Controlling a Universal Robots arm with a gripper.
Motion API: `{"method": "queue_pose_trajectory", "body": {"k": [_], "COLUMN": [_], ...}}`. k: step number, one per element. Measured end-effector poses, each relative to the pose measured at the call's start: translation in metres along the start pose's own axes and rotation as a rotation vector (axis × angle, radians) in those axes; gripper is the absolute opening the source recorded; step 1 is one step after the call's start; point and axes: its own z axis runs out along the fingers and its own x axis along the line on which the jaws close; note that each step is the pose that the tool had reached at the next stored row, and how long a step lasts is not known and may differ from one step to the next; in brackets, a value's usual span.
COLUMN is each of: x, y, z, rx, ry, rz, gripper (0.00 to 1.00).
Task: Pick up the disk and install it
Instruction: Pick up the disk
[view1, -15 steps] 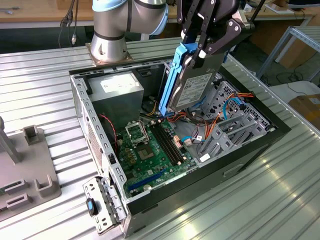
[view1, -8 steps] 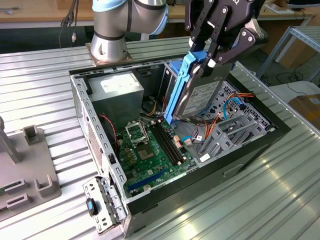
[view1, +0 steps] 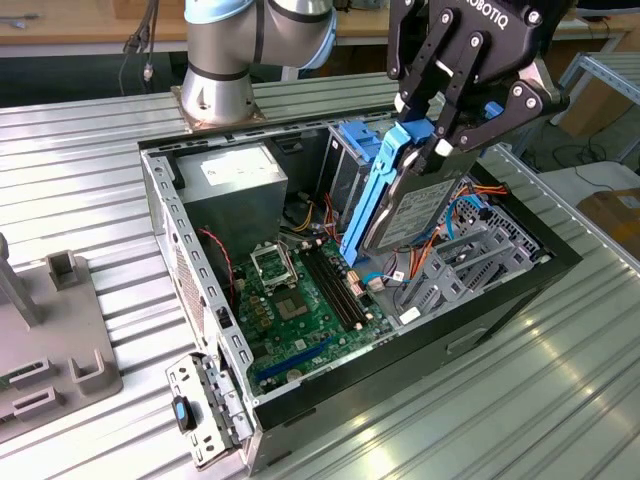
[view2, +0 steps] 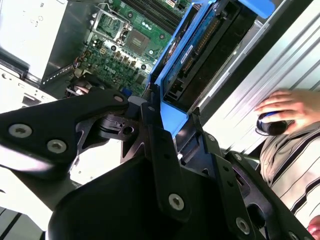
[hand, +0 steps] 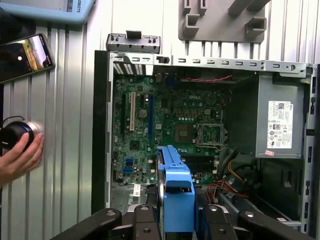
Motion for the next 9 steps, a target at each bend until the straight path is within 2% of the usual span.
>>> {"method": "queue_pose_trajectory", "body": {"k": [9], "x": [0.0005], "y": [-0.0001], "z": [-0.0001], "rx": [0.0], "ry": [0.0], "rz": [0.0], "gripper": [0.36]}}
